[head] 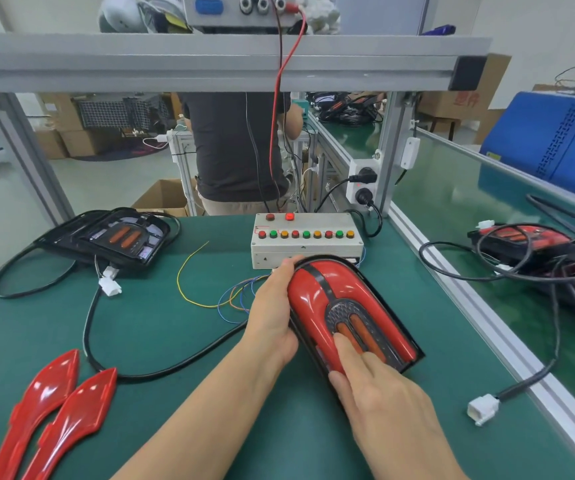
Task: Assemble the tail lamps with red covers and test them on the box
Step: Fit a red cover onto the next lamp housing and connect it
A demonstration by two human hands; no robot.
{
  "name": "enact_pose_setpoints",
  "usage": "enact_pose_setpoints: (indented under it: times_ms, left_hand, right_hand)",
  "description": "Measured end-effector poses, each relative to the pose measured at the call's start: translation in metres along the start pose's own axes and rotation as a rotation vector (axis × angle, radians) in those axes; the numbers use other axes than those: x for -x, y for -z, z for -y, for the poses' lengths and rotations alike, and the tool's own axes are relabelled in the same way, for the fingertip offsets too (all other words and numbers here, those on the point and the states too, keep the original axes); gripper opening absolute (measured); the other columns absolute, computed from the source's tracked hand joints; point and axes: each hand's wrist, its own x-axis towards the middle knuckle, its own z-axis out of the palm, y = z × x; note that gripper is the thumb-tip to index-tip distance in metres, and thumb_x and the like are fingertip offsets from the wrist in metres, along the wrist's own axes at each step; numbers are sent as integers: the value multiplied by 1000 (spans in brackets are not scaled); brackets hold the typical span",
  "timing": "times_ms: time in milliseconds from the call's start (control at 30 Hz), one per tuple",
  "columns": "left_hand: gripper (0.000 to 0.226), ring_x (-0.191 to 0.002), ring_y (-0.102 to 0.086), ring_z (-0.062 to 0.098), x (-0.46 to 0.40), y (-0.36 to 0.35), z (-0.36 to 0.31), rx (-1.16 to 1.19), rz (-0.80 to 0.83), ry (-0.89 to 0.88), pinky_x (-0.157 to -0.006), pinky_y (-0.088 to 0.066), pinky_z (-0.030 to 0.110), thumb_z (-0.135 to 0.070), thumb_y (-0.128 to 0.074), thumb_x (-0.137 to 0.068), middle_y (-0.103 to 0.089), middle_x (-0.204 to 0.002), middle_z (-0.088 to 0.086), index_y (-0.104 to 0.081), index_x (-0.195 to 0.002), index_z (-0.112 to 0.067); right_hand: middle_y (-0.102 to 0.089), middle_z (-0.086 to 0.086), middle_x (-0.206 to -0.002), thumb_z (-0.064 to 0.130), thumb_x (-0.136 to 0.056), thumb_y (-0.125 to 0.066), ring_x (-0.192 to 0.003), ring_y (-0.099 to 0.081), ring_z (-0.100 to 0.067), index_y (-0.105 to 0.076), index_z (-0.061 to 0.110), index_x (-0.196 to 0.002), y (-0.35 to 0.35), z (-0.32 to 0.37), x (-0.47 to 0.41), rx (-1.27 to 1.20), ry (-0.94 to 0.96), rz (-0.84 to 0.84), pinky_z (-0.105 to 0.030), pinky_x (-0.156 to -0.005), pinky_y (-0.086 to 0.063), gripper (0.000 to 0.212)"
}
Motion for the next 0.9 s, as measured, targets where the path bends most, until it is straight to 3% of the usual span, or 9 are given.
enact_pose_setpoints:
  times_ms: [133,267,367,467,533,600,633,733,900]
  left_hand:
    - [38,-86,-68,29,0,4,2,-46,78,-60,-81,-57,44,-12,-68,-80,-69,-109,17,-64,-118,-12]
    - [46,-76,-67,27,-1,5,4,-43,94,-128,-77,-57,43,6,-66,-72,-71,-97,18,-65,-114,-13]
    - [44,-71,-68,25,-3,1,4,-8,65,-145,-73,-58,40,9,-65,-72,-71,-92,16,-67,-111,-11]
    - [45,-68,-68,25,-5,2,-3,31,54,-134,-68,-59,38,8,-64,-73,-71,-93,16,-65,-115,-10]
    - [47,-75,-68,27,-5,4,-10,44,51,-125,-70,-60,41,5,-65,-75,-70,-104,18,-64,-118,-12]
    - [48,-81,-67,30,-2,3,-12,45,61,-118,-73,-59,44,3,-66,-76,-68,-110,20,-62,-121,-14]
    - [49,-81,-67,30,1,1,-11,48,71,-113,-74,-58,45,3,-66,-76,-68,-111,20,-62,-121,-14]
    - [49,-81,-67,29,8,-6,-5,57,101,-109,-77,-57,45,4,-65,-75,-67,-112,20,-62,-121,-14]
    - [57,-77,-68,22,17,-11,-4,12,139,-176,-72,-59,37,-4,-70,-65,-71,-99,15,-58,-121,-4]
  right_hand:
    - [-63,1,-58,24,-44,-96,-39,-58,-17,-78,10,-97,0,-3,1,18,3,-10,-20,-29,-34,57]
    - [-63,0,-62,29,-45,-96,-40,-58,-16,-78,14,-97,0,-1,1,5,-7,16,-23,-29,-36,57]
    - [-61,-2,-79,42,-66,-84,-50,-60,-15,-75,15,-102,5,-5,3,-77,10,10,-24,-34,-39,45]
    - [-57,10,-76,55,-86,-56,-59,-54,-5,-68,34,-86,22,-15,10,-388,-217,86,-17,-56,-43,24]
    - [-57,13,-60,58,-84,-56,-53,-49,-4,-62,30,-76,29,-28,12,-642,-522,278,-15,-60,-42,29]
    - [-69,11,-66,59,-70,-63,-54,-59,-5,-68,27,-86,27,-37,14,-971,-778,457,-26,-62,-53,37]
    - [-74,7,-78,54,-64,-68,-64,-68,-10,-68,24,-100,24,-38,14,-1169,-855,539,-29,-63,-56,46]
    - [-75,-7,-104,36,-59,-76,-92,-73,-25,-63,14,-115,12,-35,13,-1550,-933,593,-31,-67,-58,62]
    - [-70,-23,-109,16,-59,-78,-87,-72,-30,-72,-2,-103,6,-40,13,-1754,-972,561,-32,-62,-60,48]
